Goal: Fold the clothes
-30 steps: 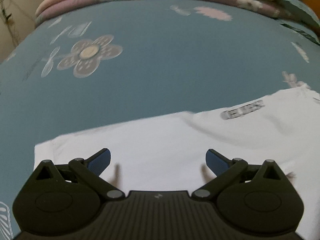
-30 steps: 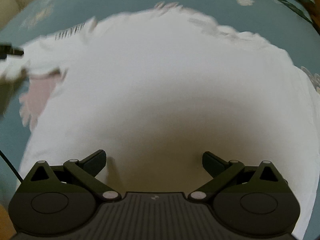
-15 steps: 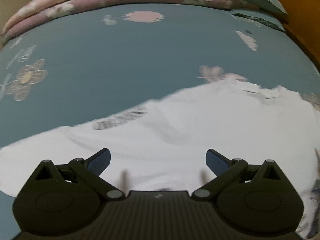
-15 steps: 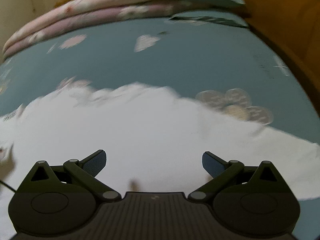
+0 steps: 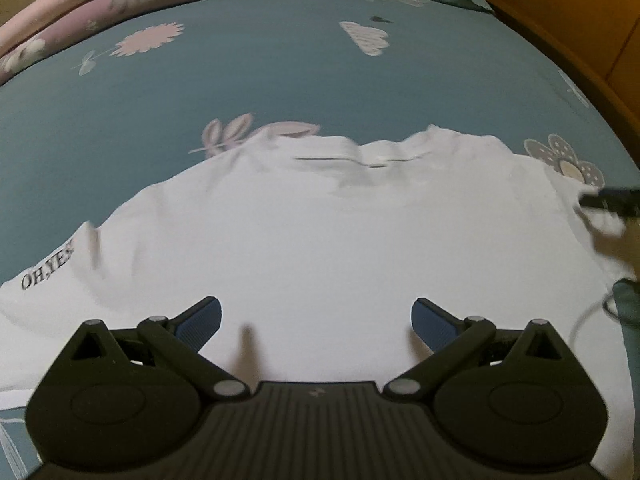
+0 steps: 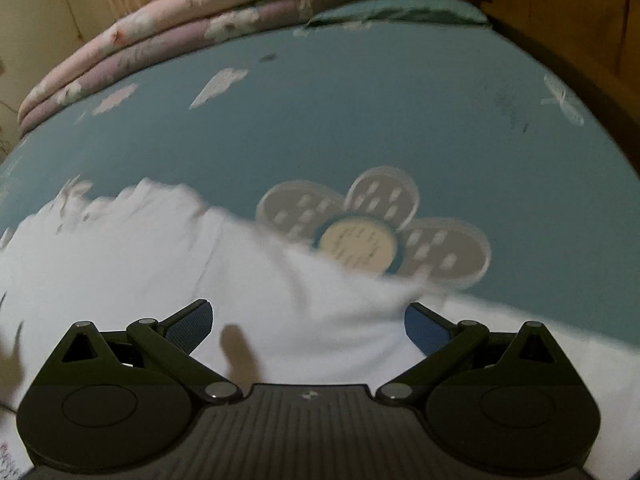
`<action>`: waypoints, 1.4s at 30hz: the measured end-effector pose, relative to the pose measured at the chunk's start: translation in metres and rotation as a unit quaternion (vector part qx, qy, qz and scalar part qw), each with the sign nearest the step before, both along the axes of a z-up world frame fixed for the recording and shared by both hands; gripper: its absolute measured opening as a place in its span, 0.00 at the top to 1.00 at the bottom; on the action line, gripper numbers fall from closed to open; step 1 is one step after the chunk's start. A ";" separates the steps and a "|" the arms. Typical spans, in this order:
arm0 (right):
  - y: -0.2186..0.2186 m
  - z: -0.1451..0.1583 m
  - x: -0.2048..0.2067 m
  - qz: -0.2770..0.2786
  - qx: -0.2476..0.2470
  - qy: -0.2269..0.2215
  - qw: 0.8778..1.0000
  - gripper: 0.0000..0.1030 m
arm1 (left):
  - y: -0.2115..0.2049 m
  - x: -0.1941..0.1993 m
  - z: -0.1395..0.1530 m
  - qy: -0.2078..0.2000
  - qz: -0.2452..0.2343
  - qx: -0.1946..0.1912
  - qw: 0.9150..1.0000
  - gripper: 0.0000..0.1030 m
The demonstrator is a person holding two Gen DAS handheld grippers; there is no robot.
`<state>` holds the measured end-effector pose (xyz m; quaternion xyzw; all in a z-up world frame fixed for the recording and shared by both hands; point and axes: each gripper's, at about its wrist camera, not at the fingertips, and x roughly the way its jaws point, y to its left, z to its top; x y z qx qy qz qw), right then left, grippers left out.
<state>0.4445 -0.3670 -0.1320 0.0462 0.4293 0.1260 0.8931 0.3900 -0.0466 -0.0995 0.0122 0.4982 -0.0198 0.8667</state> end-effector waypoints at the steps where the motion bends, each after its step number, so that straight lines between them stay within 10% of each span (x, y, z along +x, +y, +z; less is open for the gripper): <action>1: -0.002 0.004 -0.001 -0.006 0.003 -0.001 1.000 0.00 | -0.003 0.001 0.000 0.001 -0.002 0.001 1.000 0.02; 15: -0.082 0.003 -0.059 -0.167 -0.044 0.019 0.985 0.00 | -0.022 0.011 -0.005 0.035 0.007 -0.024 0.999 0.02; 22: -0.121 0.000 -0.018 -0.171 -0.067 0.003 0.983 0.00 | -0.036 0.013 -0.006 0.036 -0.017 -0.018 0.999 0.02; 42: -0.189 0.016 -0.078 -0.266 -0.105 -0.005 0.958 0.00 | -0.052 0.011 -0.005 0.038 -0.033 -0.020 0.999 0.02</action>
